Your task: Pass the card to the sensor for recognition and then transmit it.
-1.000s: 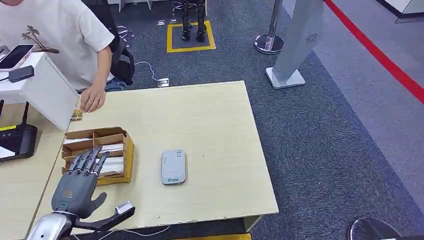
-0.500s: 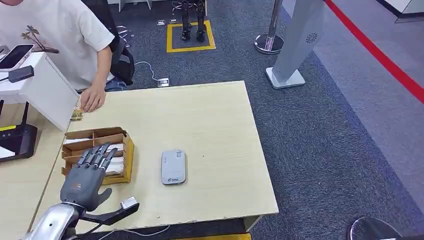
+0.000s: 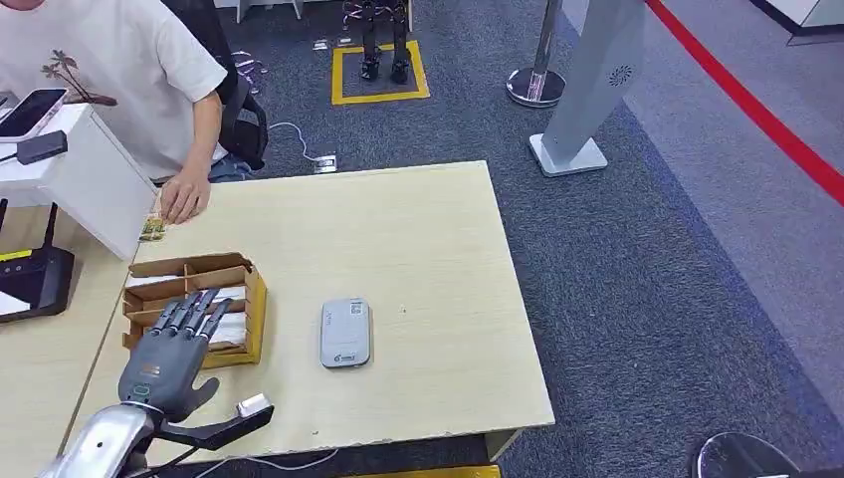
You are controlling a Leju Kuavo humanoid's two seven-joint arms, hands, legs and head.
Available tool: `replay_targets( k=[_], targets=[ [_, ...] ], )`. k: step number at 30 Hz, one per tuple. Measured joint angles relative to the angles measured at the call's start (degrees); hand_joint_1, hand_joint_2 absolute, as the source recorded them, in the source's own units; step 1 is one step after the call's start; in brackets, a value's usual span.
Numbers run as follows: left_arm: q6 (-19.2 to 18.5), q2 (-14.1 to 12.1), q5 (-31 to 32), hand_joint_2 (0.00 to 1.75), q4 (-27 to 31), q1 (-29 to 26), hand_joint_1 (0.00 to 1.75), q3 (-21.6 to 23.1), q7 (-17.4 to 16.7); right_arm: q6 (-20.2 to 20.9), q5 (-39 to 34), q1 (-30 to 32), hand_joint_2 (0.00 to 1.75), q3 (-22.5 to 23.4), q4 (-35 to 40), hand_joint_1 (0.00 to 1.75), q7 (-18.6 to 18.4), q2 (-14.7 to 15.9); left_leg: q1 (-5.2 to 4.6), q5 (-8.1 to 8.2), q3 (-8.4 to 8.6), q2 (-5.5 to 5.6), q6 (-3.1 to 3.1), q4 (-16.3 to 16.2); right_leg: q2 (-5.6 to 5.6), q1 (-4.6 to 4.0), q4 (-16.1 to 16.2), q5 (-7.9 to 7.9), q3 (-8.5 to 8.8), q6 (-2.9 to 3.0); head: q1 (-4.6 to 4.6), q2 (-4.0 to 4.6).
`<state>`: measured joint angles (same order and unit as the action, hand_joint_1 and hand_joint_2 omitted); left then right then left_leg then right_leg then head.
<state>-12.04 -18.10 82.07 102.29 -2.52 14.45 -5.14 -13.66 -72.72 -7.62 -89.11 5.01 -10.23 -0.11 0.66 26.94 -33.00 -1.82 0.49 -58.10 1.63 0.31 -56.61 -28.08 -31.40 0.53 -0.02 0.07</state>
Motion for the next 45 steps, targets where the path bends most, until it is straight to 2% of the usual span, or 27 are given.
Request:
replay_targets(
  k=[7, 11, 13, 25, 30, 35, 38, 45],
  targets=[
    [-0.04, -0.22, -0.04, 1.75, 0.00, -0.03, 0.00, 0.00, -0.11, -0.02, -0.15, 0.00, 0.00, -0.02, 0.00, 0.00, -0.02, 0.00, 0.00, 0.00, 0.00, 0.00, 0.00, 0.00, 0.00, 0.00, 0.00, 0.00, 0.01, 0.00, -0.02, 0.00],
    [0.02, -0.59, 0.70, 1.75, 0.44, -1.81, 0.00, 0.00, -2.42, -0.07, -1.03, 0.02, 0.00, 0.00, 0.00, 0.00, -0.24, 0.00, 0.00, 0.00, 0.00, 0.00, 0.00, 0.00, 0.00, 0.00, 0.00, 0.00, 0.01, 0.00, 0.00, 0.00],
    [0.13, -0.59, 1.22, 1.75, 2.12, -4.66, 0.00, -0.04, -3.59, -0.11, -1.68, 0.03, 0.00, 0.00, 0.00, 0.00, -0.46, 0.00, 0.00, 0.01, -0.01, 0.00, 0.00, 0.00, 0.01, 0.00, 0.00, 0.00, 0.01, 0.00, -0.02, 0.00],
    [0.26, -0.44, 1.33, 1.75, 3.10, -6.67, 0.00, -0.44, -4.02, -0.13, -1.90, 0.02, 0.00, -0.02, 0.00, 0.00, -0.46, 0.00, 0.00, 0.00, -0.01, 0.02, 0.00, 0.00, 0.03, 0.00, 0.00, 0.00, 0.03, 0.00, 0.00, 0.00],
    [1.53, 0.28, 3.54, 1.75, 3.13, -6.65, 0.00, -1.31, -4.74, -0.11, -1.75, 0.02, 0.00, -0.02, 0.00, 0.00, -0.52, 0.00, 0.00, 0.00, -0.01, 0.03, 0.00, 0.00, 0.03, 0.00, 0.00, 0.00, 0.02, 0.00, 0.00, 0.00],
    [2.03, 1.95, 4.24, 1.75, 2.75, -4.11, 0.00, -2.10, -3.91, 0.04, -0.63, -0.01, 0.00, 0.00, 0.00, 0.00, -0.63, 0.00, -0.01, 0.00, 0.00, 0.05, 0.00, 0.00, 0.07, 0.00, 0.00, 0.00, 0.04, 0.00, 0.00, 0.00],
    [1.11, 2.89, 1.68, 1.75, 1.55, -1.82, 0.00, -3.59, -1.86, 0.54, 0.20, 0.00, 0.00, -0.02, 0.00, 0.00, -0.63, 0.04, 0.00, -0.01, 0.00, 0.05, 0.01, 0.00, 0.06, 0.00, 0.00, 0.02, 0.05, -0.01, 0.00, 0.00],
    [0.63, 3.98, 0.63, 1.75, -0.98, 0.15, 0.00, -5.51, -0.46, 0.70, 0.39, 0.00, 0.00, -0.02, 0.00, 0.00, -0.72, 0.17, 0.00, -0.01, 0.02, 0.04, 0.01, -0.01, 0.04, 0.00, 0.00, 0.01, 0.04, 0.00, 0.00, 0.00]
  ],
)
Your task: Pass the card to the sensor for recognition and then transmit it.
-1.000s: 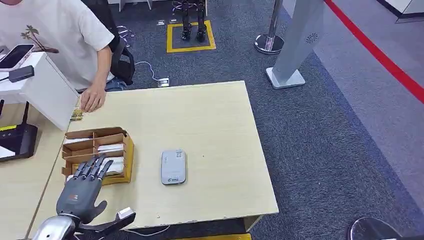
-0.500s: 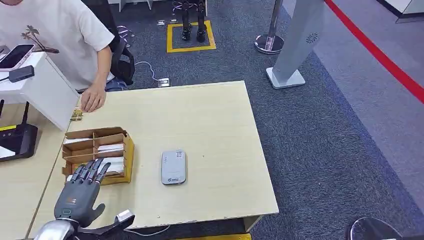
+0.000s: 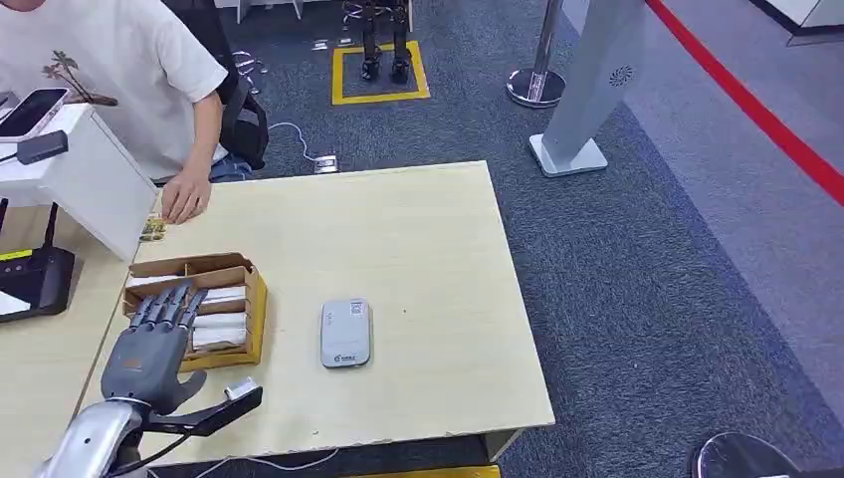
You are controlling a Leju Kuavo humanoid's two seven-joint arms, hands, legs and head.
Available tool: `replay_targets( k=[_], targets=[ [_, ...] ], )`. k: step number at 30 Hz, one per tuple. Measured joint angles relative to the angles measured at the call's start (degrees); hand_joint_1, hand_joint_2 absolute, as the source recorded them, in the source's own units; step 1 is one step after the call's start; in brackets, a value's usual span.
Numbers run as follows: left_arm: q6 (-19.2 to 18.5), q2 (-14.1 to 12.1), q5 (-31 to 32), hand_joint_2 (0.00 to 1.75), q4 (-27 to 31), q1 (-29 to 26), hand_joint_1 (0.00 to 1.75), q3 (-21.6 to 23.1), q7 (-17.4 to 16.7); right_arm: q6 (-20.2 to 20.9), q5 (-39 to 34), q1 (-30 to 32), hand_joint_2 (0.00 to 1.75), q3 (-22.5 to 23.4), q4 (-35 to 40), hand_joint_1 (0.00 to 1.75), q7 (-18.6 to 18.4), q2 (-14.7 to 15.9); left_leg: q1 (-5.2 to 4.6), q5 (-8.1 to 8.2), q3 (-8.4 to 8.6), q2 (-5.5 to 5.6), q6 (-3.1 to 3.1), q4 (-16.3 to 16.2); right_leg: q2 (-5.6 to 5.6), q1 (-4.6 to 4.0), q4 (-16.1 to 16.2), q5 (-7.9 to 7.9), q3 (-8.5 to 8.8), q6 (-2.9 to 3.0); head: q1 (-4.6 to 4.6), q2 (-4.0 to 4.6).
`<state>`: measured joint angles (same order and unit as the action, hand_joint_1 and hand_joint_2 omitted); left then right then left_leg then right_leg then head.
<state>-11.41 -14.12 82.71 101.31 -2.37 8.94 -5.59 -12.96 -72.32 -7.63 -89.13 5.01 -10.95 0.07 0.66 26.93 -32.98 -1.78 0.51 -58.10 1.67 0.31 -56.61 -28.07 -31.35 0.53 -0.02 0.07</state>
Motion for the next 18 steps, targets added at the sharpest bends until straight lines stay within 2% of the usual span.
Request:
replay_targets(
  k=[18],
  targets=[
    [-2.05, 0.26, -2.49, 1.75, -1.92, 0.52, 0.00, 0.00, 0.66, 0.17, 0.35, 0.01, 0.00, 0.00, 0.00, 0.00, 0.04, 0.11, 0.00, 0.00, -0.01, 0.00, 0.00, 0.00, 0.00, 0.00, 0.00, 0.00, -0.01, 0.00, 0.00, 0.00]
  ],
)
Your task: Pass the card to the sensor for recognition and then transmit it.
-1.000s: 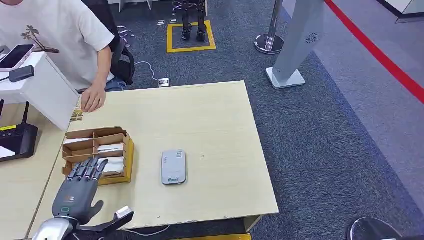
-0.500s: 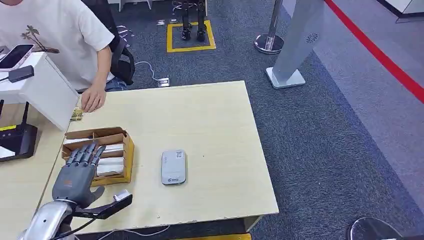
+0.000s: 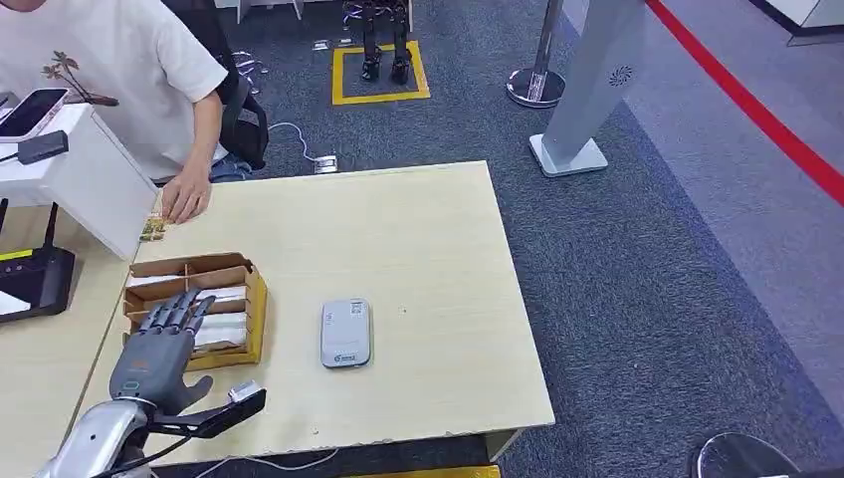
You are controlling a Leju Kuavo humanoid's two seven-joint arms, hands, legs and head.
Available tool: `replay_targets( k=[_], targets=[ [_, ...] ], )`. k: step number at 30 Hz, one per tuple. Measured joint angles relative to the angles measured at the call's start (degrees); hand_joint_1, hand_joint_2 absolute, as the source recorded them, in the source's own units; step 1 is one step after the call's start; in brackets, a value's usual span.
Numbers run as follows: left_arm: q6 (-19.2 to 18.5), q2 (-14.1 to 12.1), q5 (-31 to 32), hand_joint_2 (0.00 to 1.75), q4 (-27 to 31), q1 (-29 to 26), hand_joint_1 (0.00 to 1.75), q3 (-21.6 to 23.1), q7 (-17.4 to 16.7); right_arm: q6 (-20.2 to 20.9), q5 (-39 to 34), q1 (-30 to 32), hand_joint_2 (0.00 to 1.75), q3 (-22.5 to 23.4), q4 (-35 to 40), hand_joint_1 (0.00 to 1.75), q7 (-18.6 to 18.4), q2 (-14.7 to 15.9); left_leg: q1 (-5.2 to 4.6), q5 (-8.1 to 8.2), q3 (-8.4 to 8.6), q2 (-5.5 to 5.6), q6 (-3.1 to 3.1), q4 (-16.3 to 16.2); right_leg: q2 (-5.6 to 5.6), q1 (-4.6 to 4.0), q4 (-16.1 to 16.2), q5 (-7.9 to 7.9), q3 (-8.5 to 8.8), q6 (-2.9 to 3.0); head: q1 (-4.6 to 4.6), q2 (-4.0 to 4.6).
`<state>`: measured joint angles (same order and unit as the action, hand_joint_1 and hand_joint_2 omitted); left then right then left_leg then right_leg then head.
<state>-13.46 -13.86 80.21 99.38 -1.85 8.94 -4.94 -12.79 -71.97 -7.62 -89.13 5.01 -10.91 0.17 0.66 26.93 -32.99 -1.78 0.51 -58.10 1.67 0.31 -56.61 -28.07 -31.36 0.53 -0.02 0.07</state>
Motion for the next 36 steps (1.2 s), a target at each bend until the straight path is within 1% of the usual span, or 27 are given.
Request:
replay_targets(
  k=[10, 16, 22, 26, 36],
  targets=[
    [-0.33, -0.13, -0.63, 1.75, -1.62, 1.70, 0.00, 0.00, 0.13, 0.00, 0.81, -0.01, 0.00, 0.00, 0.00, 0.00, -0.09, 0.17, 0.00, 0.00, 0.00, 0.00, 0.00, 0.00, 0.00, 0.00, 0.00, 0.00, -0.01, 0.00, 0.00, 0.00],
    [-0.72, 0.11, -1.20, 1.75, -4.48, 3.99, 0.00, 0.00, 0.07, 0.09, 1.73, -0.04, 0.00, 0.00, 0.00, 0.00, -0.22, 0.31, 0.00, 0.00, 0.01, 0.00, 0.00, -0.01, 0.00, 0.00, 0.00, 0.00, -0.01, 0.00, 0.00, 0.00],
    [-0.74, 0.90, -1.46, 1.75, -7.52, 5.55, 0.00, 0.00, -0.09, 0.09, 2.19, -0.09, 0.00, 0.00, 0.00, 0.00, -0.22, 0.39, 0.00, 0.00, 0.00, -0.01, 0.00, -0.01, -0.01, 0.00, 0.00, 0.00, -0.01, 0.00, 0.00, 0.00],
    [-0.46, 1.97, -1.90, 1.75, -9.29, 6.28, 0.00, 0.00, -0.07, 0.11, 2.23, -0.11, 0.00, 0.00, 0.00, 0.00, -0.20, 0.44, 0.00, 0.00, 0.00, -0.01, 0.00, -0.01, -0.01, 0.00, 0.00, 0.00, -0.01, 0.00, 0.00, 0.00],
    [0.00, 3.61, -2.21, 1.75, -11.28, 6.41, 0.00, 0.00, 0.13, 0.11, 2.25, -0.10, 0.00, 0.00, 0.00, 0.00, -0.20, 0.46, 0.00, 0.00, 0.00, -0.01, 0.00, -0.01, -0.02, 0.00, 0.00, 0.00, -0.02, 0.00, 0.00, 0.00]
  ],
)
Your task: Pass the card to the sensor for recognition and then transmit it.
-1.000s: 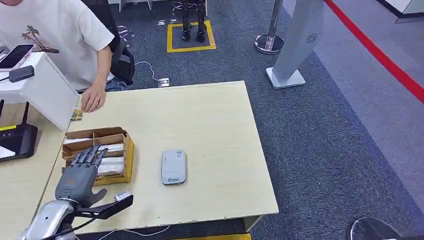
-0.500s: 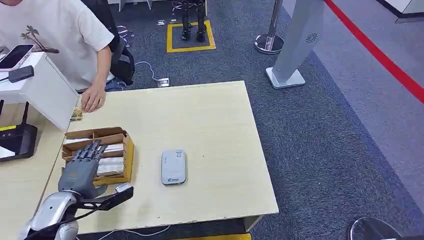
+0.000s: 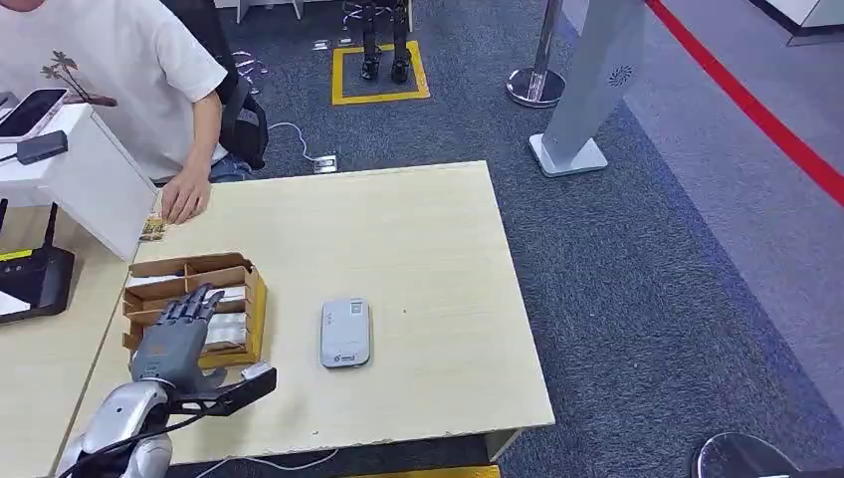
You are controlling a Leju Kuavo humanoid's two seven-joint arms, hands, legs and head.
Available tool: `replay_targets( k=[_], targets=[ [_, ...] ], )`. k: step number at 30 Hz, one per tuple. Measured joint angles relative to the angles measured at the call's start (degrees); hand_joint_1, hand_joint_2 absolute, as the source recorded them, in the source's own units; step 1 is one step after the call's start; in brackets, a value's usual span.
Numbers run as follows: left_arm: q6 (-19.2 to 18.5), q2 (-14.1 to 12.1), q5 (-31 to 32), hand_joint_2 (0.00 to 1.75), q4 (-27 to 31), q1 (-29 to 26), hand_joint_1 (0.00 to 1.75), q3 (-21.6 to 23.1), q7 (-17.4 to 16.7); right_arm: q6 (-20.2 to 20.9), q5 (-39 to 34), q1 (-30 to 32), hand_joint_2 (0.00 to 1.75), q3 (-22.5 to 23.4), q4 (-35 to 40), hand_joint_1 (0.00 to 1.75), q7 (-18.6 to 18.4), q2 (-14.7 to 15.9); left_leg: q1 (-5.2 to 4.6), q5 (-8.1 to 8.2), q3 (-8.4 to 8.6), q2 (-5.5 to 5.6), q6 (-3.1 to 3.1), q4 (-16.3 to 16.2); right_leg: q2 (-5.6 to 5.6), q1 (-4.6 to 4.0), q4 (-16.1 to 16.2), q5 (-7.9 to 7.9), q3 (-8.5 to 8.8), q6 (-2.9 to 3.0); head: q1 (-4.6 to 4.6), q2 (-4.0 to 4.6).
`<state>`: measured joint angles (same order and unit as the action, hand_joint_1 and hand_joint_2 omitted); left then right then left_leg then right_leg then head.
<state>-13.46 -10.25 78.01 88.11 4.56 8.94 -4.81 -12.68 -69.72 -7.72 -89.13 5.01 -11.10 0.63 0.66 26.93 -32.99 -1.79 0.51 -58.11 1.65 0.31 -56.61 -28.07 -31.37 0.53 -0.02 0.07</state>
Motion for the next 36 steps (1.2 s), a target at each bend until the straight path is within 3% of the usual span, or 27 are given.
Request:
replay_targets(
  k=[12, 36],
  targets=[
    [0.39, 0.44, 0.17, 1.75, 0.15, -0.01, 0.00, 0.00, 0.17, 0.04, -0.31, 0.01, 0.00, 0.00, 0.15, 0.00, 0.33, 0.00, 0.00, 0.00, 0.00, 0.00, 0.00, 0.00, 0.00, 0.00, 0.00, 0.00, 0.00, 0.00, 0.00, 0.00],
    [1.05, -0.98, 0.76, 1.75, 5.71, -2.68, 0.00, 0.00, -0.20, -0.02, -1.05, 0.01, 0.00, 0.00, 0.22, 0.00, 0.37, -0.02, 0.00, 0.00, 0.00, 0.00, 0.00, 0.00, 0.01, 0.00, 0.00, 0.00, 0.01, 0.00, 0.00, 0.00]
  ],
)
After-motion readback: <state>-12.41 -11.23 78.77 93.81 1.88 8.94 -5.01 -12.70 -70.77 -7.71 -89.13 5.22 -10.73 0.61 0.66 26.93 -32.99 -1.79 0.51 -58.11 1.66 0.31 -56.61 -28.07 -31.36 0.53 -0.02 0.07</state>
